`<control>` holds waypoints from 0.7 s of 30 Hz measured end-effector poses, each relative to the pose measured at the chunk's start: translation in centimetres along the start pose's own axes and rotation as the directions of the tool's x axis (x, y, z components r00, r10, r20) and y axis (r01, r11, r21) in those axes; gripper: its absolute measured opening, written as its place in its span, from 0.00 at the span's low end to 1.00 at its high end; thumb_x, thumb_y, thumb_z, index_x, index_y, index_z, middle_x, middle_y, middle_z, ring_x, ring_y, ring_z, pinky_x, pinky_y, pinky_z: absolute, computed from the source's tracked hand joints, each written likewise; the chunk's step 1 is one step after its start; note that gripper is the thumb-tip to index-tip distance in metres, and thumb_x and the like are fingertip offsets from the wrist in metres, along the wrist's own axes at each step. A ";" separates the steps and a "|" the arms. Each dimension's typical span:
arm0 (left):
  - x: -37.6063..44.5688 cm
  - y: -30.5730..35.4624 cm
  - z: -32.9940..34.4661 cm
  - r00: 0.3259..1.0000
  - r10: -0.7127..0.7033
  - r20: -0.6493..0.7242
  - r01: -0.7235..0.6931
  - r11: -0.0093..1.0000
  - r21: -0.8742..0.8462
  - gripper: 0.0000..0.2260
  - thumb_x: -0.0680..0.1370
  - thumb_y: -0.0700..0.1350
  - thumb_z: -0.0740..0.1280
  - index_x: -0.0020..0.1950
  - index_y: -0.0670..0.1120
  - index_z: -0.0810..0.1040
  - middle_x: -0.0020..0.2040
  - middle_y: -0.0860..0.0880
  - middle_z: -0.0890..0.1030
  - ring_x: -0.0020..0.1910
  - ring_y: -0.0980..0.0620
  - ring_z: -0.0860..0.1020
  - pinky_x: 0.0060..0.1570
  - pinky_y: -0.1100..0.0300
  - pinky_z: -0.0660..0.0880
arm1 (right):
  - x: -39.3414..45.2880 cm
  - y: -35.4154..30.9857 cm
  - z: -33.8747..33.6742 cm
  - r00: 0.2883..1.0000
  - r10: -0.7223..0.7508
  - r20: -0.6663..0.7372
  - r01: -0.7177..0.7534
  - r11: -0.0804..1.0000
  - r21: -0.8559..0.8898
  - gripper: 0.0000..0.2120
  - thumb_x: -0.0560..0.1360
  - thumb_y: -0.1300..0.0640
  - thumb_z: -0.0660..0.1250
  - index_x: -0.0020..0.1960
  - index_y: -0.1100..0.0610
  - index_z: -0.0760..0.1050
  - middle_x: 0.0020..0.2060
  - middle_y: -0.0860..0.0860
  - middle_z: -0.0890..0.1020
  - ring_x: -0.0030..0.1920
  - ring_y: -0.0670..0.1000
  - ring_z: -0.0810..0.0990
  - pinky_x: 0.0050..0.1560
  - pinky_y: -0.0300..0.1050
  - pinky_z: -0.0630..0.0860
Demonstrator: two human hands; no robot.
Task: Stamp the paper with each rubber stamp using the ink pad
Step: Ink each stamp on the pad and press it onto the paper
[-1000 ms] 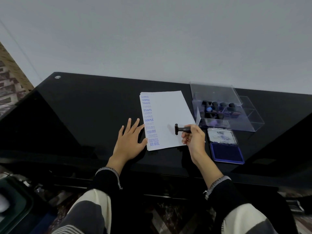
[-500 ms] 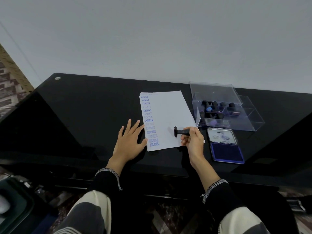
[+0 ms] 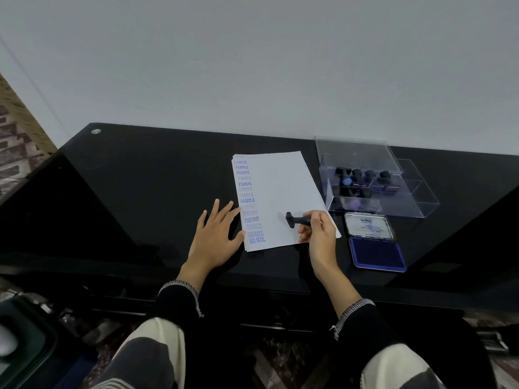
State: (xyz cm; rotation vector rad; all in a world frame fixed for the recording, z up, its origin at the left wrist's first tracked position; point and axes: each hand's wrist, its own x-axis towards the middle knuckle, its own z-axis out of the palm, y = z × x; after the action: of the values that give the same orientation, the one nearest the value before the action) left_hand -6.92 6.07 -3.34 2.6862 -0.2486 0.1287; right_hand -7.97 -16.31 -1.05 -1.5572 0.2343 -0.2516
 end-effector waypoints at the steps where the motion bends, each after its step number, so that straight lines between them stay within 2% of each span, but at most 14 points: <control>1: 0.0 0.0 0.0 1.000 0.003 -0.009 -0.003 1.000 -0.010 0.31 0.75 0.63 0.50 0.76 0.54 0.62 0.78 0.53 0.58 0.78 0.53 0.44 0.76 0.50 0.42 | -0.3 0.0 0.0 1.000 -0.031 0.005 0.031 0.999 -0.028 0.12 0.83 0.59 0.53 0.46 0.57 0.73 0.31 0.52 0.76 0.29 0.46 0.71 0.35 0.43 0.72; 3: -0.2 0.1 0.0 0.998 0.018 -0.056 -0.021 0.998 -0.052 0.24 0.79 0.57 0.57 0.74 0.53 0.65 0.77 0.53 0.61 0.78 0.53 0.50 0.76 0.50 0.45 | -1.0 0.0 0.2 0.994 -0.111 0.023 0.113 0.990 -0.080 0.08 0.82 0.61 0.55 0.48 0.57 0.73 0.33 0.53 0.75 0.32 0.46 0.71 0.36 0.41 0.71; 5: -0.4 0.3 -0.1 0.989 0.042 -0.141 -0.058 0.992 -0.112 0.18 0.80 0.48 0.62 0.70 0.51 0.71 0.72 0.53 0.69 0.75 0.53 0.62 0.74 0.52 0.56 | -1.5 -0.1 0.3 0.981 -0.193 0.032 0.196 0.974 -0.110 0.06 0.80 0.61 0.58 0.49 0.54 0.73 0.36 0.57 0.75 0.34 0.46 0.72 0.37 0.38 0.71; 7: -0.7 0.6 -0.3 0.973 0.055 -0.224 -0.089 0.986 -0.144 0.13 0.79 0.42 0.63 0.63 0.51 0.75 0.63 0.56 0.76 0.61 0.55 0.75 0.64 0.52 0.70 | -1.9 -0.1 0.3 0.969 -0.248 -0.001 0.246 0.961 -0.125 0.05 0.78 0.60 0.61 0.49 0.50 0.73 0.36 0.56 0.73 0.36 0.46 0.71 0.39 0.37 0.72; 9: -1.0 1.0 -0.4 0.957 0.029 -0.288 -0.078 0.984 -0.158 0.11 0.78 0.38 0.63 0.57 0.50 0.78 0.55 0.57 0.79 0.49 0.57 0.78 0.54 0.51 0.75 | -2.1 -0.2 0.0 0.961 -0.270 -0.065 0.260 0.956 -0.132 0.05 0.77 0.62 0.64 0.50 0.54 0.73 0.35 0.48 0.69 0.33 0.42 0.69 0.37 0.34 0.70; 12: -1.0 2.9 -0.1 0.940 -0.073 -0.333 -0.016 0.966 -0.258 0.11 0.79 0.37 0.62 0.53 0.50 0.80 0.54 0.57 0.79 0.43 0.57 0.77 0.50 0.51 0.75 | -2.2 -0.4 -1.2 0.956 -0.263 -0.126 0.243 0.958 -0.155 0.05 0.76 0.64 0.65 0.51 0.57 0.74 0.33 0.43 0.68 0.29 0.41 0.68 0.34 0.34 0.68; 15: -0.5 6.2 1.1 0.946 -0.040 -0.320 -0.046 0.965 -0.258 0.10 0.79 0.38 0.62 0.54 0.48 0.80 0.55 0.54 0.80 0.49 0.54 0.77 0.52 0.55 0.72 | -1.8 -1.5 -3.0 0.956 -0.250 -0.156 0.226 0.961 -0.157 0.04 0.77 0.62 0.66 0.51 0.56 0.74 0.32 0.41 0.71 0.29 0.41 0.68 0.32 0.34 0.69; 19: 0.8 11.1 3.0 0.968 -0.004 -0.252 -0.073 0.952 -0.297 0.11 0.80 0.39 0.61 0.57 0.49 0.79 0.57 0.54 0.79 0.58 0.55 0.73 0.56 0.63 0.65 | -1.1 -3.6 -6.4 0.943 -0.268 -0.198 0.233 0.956 -0.180 0.04 0.78 0.60 0.65 0.52 0.54 0.72 0.33 0.50 0.72 0.32 0.44 0.71 0.34 0.36 0.70; 21: 1.6 12.9 4.2 0.976 0.024 -0.215 -0.083 0.959 -0.270 0.11 0.80 0.39 0.60 0.58 0.48 0.78 0.60 0.53 0.78 0.63 0.53 0.71 0.61 0.61 0.65 | -0.5 -4.2 -8.3 0.935 -0.269 -0.230 0.221 0.952 -0.214 0.05 0.78 0.60 0.65 0.51 0.55 0.69 0.32 0.52 0.72 0.31 0.44 0.71 0.34 0.39 0.70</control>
State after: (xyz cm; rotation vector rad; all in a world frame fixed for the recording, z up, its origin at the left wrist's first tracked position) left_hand -7.67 -7.44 -1.52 2.3654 -0.2535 0.3642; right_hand -11.02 -24.01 3.10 -1.7387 0.2710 -0.6476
